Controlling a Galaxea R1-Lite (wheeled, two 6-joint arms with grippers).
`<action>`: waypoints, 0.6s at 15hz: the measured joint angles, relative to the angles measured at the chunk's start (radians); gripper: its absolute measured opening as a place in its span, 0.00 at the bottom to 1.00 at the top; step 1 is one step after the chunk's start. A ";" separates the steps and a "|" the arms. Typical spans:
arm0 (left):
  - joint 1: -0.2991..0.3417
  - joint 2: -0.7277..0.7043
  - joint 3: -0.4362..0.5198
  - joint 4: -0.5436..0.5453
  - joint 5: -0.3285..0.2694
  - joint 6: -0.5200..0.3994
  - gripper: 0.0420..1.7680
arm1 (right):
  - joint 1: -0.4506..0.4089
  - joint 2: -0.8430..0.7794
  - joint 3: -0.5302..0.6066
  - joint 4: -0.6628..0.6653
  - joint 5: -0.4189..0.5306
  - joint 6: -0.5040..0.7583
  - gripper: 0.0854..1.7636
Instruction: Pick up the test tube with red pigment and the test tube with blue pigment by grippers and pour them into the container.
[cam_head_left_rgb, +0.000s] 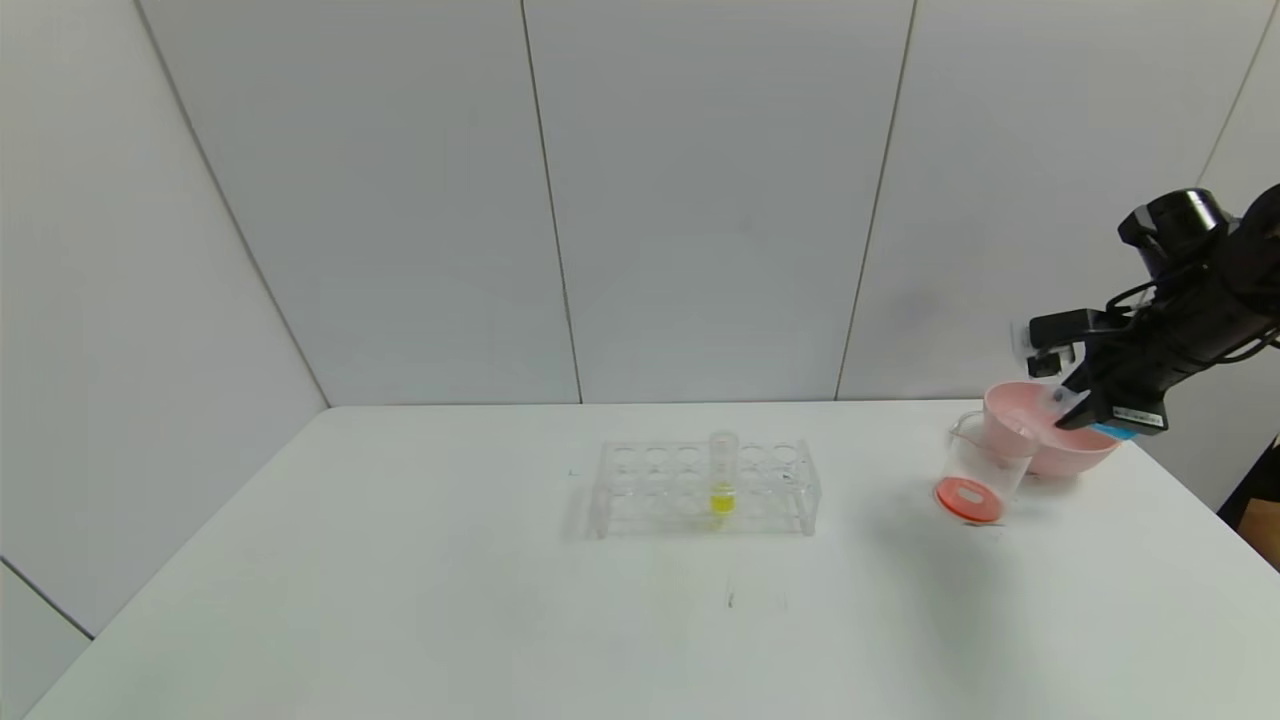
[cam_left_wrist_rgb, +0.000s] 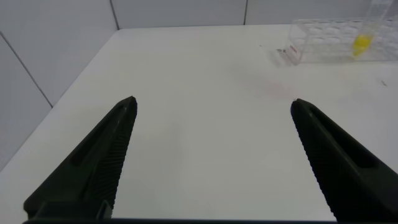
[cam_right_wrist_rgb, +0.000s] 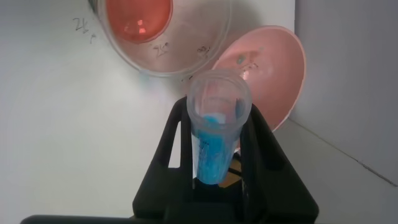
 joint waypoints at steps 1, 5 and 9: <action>0.000 0.000 0.000 0.000 0.000 0.000 1.00 | 0.008 -0.003 -0.001 0.016 -0.020 -0.006 0.25; 0.000 0.000 0.000 0.000 0.000 0.000 1.00 | 0.023 -0.007 -0.003 0.020 -0.052 -0.018 0.25; 0.000 0.000 0.000 0.000 0.000 0.000 1.00 | 0.044 -0.008 -0.004 0.036 -0.103 -0.019 0.25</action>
